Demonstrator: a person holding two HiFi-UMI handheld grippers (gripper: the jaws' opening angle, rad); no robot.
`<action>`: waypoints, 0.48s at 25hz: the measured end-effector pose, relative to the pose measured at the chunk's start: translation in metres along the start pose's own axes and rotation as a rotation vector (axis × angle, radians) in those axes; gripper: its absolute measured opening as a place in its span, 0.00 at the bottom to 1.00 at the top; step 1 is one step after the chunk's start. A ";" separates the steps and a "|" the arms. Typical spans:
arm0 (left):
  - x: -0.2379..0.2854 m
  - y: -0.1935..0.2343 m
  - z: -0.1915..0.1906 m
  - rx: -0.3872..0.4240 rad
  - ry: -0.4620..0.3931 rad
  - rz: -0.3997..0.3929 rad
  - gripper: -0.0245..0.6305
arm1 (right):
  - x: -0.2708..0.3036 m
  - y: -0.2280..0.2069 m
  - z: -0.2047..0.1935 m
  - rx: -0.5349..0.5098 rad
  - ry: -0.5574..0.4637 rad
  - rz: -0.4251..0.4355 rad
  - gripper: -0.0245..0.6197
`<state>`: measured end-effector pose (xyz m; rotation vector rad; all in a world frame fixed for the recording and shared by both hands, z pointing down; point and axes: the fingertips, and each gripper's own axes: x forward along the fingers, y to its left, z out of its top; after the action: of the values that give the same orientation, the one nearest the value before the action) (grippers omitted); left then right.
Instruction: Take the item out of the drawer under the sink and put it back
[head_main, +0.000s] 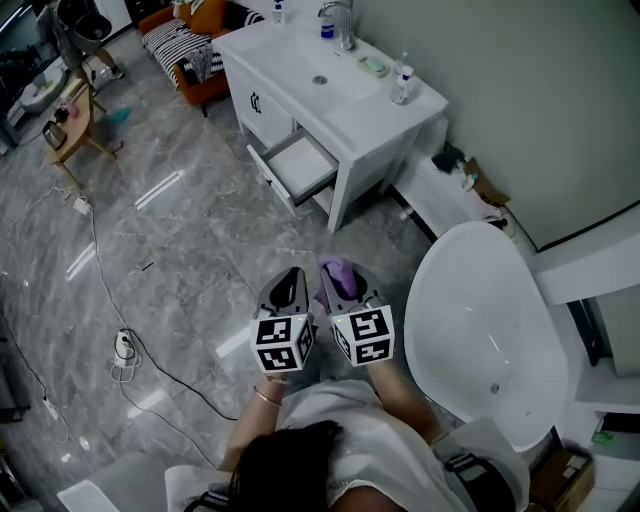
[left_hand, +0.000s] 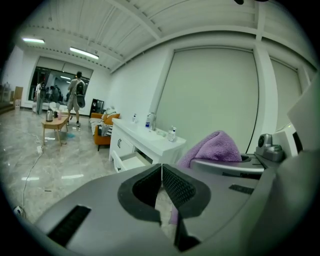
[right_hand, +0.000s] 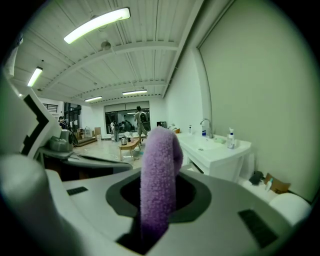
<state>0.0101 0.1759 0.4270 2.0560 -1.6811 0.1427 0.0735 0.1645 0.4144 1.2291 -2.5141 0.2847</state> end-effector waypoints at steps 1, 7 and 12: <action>0.004 0.004 0.001 -0.010 0.007 -0.015 0.05 | 0.006 0.000 0.001 -0.002 0.008 -0.007 0.20; 0.029 0.024 0.010 -0.022 0.044 -0.085 0.05 | 0.040 0.001 0.007 -0.011 0.047 -0.036 0.20; 0.048 0.044 0.025 -0.006 0.056 -0.111 0.05 | 0.064 -0.001 0.021 0.002 0.040 -0.069 0.20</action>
<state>-0.0251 0.1164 0.4359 2.1151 -1.5290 0.1573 0.0330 0.1109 0.4191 1.2944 -2.4329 0.2918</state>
